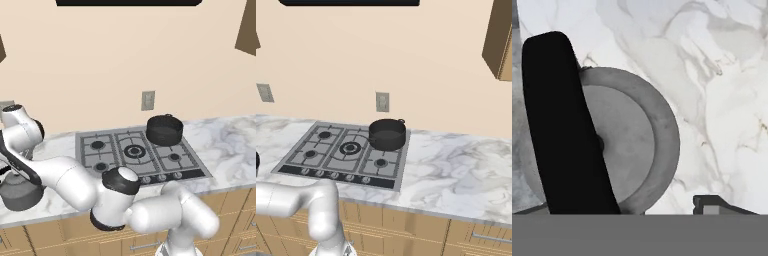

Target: Pick the kettle from the counter and place it on a stove burner. Then turn the burner on.

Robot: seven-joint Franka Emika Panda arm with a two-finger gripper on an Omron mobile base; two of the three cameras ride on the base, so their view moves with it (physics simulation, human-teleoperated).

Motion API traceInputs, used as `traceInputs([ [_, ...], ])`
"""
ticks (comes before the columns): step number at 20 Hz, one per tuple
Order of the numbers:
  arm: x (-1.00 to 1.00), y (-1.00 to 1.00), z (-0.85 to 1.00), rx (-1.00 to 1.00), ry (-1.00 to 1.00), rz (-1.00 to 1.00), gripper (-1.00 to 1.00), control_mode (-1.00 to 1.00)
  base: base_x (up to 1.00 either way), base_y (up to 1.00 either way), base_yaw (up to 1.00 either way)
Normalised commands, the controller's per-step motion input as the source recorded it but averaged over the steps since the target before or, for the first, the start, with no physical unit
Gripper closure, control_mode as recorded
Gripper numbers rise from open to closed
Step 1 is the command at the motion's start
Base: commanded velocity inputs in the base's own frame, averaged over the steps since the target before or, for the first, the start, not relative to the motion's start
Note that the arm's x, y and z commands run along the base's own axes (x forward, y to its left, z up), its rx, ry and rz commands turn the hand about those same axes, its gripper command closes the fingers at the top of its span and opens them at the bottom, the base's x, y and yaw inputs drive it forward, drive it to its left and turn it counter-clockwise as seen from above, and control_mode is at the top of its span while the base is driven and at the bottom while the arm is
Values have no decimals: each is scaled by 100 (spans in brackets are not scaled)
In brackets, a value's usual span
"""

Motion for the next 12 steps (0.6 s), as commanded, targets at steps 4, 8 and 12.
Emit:
traceInputs([
  [4,0,0,-1,0,2,0,100,-100,0,0,0],
  [8,-4,-1,15,2,-6,0,100,-100,0,0,0],
  [12,-42,-38,62,4,-25,0,100,-100,0,0,0],
])
